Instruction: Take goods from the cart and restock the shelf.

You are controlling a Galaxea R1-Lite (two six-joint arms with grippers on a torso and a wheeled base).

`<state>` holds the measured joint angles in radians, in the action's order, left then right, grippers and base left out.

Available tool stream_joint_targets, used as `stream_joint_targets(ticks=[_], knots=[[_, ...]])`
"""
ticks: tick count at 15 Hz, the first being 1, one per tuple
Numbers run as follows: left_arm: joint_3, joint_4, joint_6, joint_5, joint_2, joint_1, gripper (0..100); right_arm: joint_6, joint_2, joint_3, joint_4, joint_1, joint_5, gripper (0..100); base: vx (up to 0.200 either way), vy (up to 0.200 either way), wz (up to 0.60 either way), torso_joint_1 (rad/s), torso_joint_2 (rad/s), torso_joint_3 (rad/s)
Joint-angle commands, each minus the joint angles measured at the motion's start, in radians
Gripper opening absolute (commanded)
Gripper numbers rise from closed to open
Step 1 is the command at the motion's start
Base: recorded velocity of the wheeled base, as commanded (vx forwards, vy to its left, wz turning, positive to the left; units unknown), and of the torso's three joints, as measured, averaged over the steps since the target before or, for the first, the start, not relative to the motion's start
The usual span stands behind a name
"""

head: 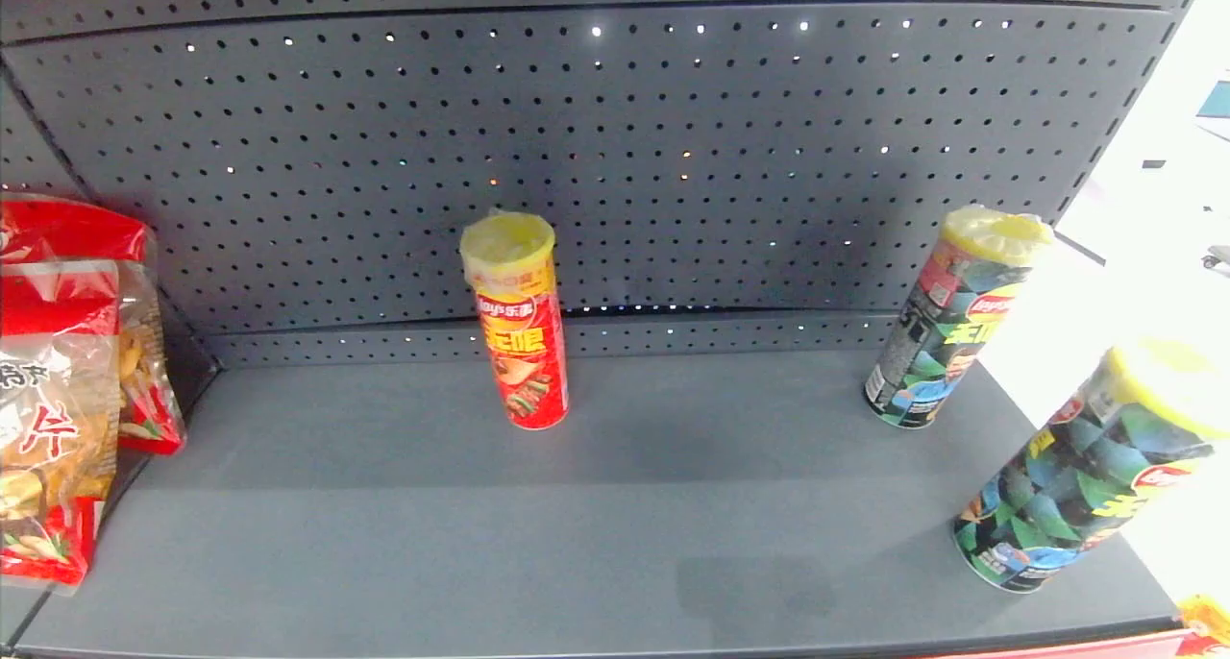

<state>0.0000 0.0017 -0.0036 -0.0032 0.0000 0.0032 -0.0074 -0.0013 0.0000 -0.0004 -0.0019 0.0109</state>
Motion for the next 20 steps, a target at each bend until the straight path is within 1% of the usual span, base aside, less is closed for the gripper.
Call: stream_joint_targets(ticks=[1,17,20], knots=[[0.0,0.0,-0.001,0.0,0.002,0.0,100,0.0,0.001,0.0,-0.001,-0.001,0.0,0,0.0,-0.2,0.0,-0.002,-0.01,-0.002],[0.0,0.0,-0.001,0.0,0.002,0.0,100,0.0,0.001,0.0,-0.001,0.0,0.001,0,0.0,-0.2,0.0,0.001,0.0,0.002],[0.0,0.0,-0.003,0.0,0.002,0.001,100,0.0,0.001,0.0,-0.001,0.0,0.001,0,0.0,0.0,0.0,0.0,0.0,0.0]])
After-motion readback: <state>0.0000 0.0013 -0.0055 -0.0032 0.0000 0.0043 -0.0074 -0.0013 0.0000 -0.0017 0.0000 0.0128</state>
